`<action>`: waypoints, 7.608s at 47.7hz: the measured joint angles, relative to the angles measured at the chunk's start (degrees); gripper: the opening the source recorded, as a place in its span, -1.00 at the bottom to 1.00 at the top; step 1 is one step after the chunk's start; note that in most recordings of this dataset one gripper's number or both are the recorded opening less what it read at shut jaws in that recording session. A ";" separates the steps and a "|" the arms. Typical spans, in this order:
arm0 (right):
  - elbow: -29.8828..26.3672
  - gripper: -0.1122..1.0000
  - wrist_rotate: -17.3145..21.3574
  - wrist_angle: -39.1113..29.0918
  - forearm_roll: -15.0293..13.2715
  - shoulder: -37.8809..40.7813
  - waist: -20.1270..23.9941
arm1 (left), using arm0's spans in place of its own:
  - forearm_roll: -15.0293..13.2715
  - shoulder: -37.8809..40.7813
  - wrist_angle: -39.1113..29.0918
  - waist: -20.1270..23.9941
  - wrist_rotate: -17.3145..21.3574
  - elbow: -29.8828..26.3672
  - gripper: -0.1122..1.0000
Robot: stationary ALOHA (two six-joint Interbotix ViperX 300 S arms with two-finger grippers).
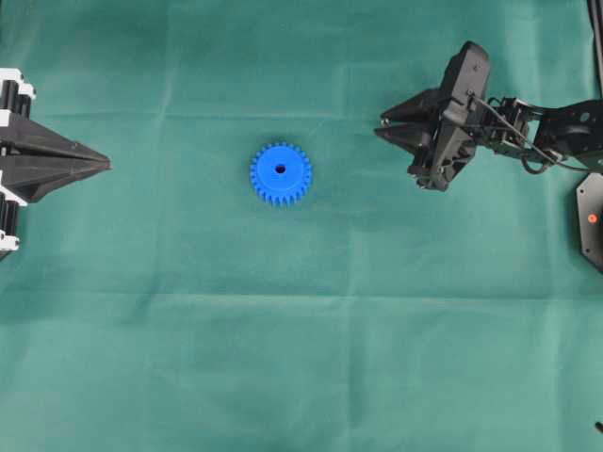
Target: Insert the shaft placed at a random location into the center hole of the medium gear at another random location.
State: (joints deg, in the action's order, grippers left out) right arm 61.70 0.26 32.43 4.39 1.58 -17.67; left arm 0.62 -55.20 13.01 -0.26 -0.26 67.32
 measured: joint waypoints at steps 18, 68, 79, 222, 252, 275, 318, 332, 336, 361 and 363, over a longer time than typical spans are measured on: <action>-0.09 -0.55 0.00 0.00 0.09 0.00 0.00 | 0.00 0.00 -0.44 0.00 0.00 0.00 -0.79; -6.15 -0.55 0.00 -13.01 -0.26 -10.37 1.85 | 0.00 0.00 -2.20 0.00 -0.62 0.00 -0.79; -11.60 -0.55 0.00 -13.01 0.18 -6.06 6.15 | 0.09 0.00 -2.20 0.00 -1.23 0.00 -0.79; -26.63 -0.55 0.00 -16.08 0.18 12.39 11.07 | 0.09 0.00 -3.52 0.00 -1.49 0.00 -0.79; -26.63 0.74 0.00 -16.08 0.18 12.39 11.25 | 0.00 0.00 -3.96 0.00 -1.49 0.00 -0.79; -26.63 0.67 0.00 -16.00 0.18 10.55 11.25 | 0.09 0.09 -3.96 0.00 -1.49 0.09 -0.79; -22.24 0.66 -0.09 -25.66 -0.18 -7.03 11.25 | 0.00 -0.18 -3.96 0.09 -1.49 0.00 -0.79; -17.58 0.66 0.00 -27.86 -0.18 -13.45 11.25 | 0.00 -0.18 -3.96 0.09 -1.49 0.00 -0.79; -16.26 0.66 -0.09 -28.48 -0.26 -15.03 11.25 | 0.09 -0.18 -3.96 0.09 -1.49 0.00 -0.79; -12.30 0.66 -0.09 -29.53 -0.26 -20.57 11.25 | 0.09 -0.18 -4.13 0.35 -1.49 0.00 -0.79; -12.30 0.66 0.00 -29.53 -0.18 -20.57 11.25 | 0.09 -0.18 -4.13 0.35 -1.49 0.00 -0.79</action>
State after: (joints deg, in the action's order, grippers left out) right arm 49.39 0.26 2.90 4.22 -18.98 -6.42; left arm 0.70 -55.37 8.88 0.09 -1.76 67.32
